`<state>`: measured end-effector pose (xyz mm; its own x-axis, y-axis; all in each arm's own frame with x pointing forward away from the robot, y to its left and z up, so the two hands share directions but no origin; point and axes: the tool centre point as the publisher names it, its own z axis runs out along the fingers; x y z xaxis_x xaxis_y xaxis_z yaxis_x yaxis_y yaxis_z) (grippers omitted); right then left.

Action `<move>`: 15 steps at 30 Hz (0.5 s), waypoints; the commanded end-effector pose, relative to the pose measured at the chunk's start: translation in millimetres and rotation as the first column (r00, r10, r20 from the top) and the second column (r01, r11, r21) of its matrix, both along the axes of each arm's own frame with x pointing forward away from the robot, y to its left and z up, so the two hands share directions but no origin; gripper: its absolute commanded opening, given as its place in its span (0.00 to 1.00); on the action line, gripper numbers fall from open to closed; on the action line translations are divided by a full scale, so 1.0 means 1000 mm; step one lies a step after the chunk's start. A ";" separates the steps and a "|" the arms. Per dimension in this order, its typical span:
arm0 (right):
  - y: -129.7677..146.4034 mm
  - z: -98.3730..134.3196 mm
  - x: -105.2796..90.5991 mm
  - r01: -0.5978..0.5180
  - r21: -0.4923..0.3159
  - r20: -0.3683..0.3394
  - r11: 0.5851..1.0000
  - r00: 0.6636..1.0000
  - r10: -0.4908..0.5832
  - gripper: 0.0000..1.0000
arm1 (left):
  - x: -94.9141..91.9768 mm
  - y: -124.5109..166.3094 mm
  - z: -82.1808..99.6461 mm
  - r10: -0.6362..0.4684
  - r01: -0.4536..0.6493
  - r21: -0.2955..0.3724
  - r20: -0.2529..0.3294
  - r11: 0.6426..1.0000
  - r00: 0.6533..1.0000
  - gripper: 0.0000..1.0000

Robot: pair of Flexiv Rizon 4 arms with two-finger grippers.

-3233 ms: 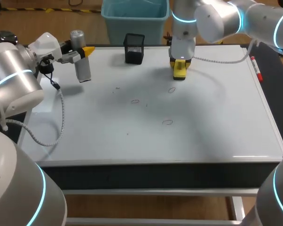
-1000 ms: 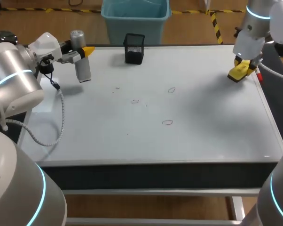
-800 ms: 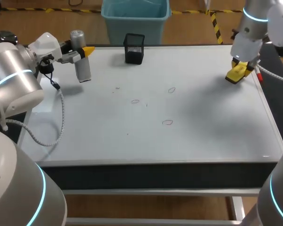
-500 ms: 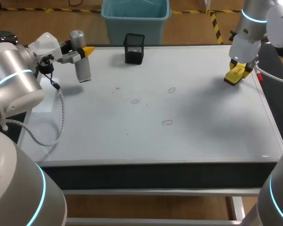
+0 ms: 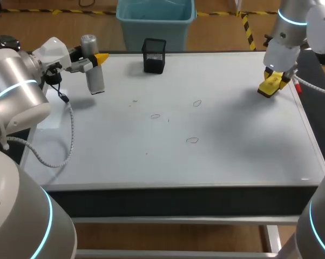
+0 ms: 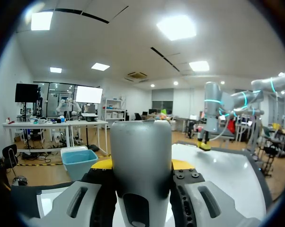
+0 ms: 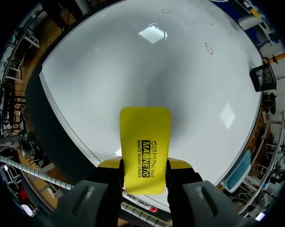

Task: Pick up the inspection probe, press it on each red-marked spot on the whiteboard one by one, put down the probe, pick up the eraser, and wipe off all the red marks.

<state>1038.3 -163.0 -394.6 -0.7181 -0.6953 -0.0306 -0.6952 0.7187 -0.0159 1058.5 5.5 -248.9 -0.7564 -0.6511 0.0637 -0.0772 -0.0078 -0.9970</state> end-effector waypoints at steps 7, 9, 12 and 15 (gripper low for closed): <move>-0.001 0.001 0.000 -0.002 -0.003 0.000 1.000 1.000 0.002 0.00 | -0.009 -0.034 0.019 -0.108 0.107 0.039 0.039 0.994 0.993 0.00; -0.001 0.001 0.000 -0.002 -0.003 0.000 1.000 1.000 0.002 0.00 | -0.012 -0.044 0.024 -0.149 0.147 0.038 0.053 0.988 0.987 0.00; -0.001 0.001 0.000 -0.002 -0.003 0.000 1.000 1.000 0.002 0.00 | -0.018 -0.066 0.030 -0.214 0.212 0.049 0.059 0.976 0.975 0.00; -0.001 0.001 0.000 -0.002 -0.003 0.000 1.000 1.000 0.002 0.00 | -0.024 -0.085 0.031 -0.269 0.267 0.032 0.079 0.963 0.960 0.00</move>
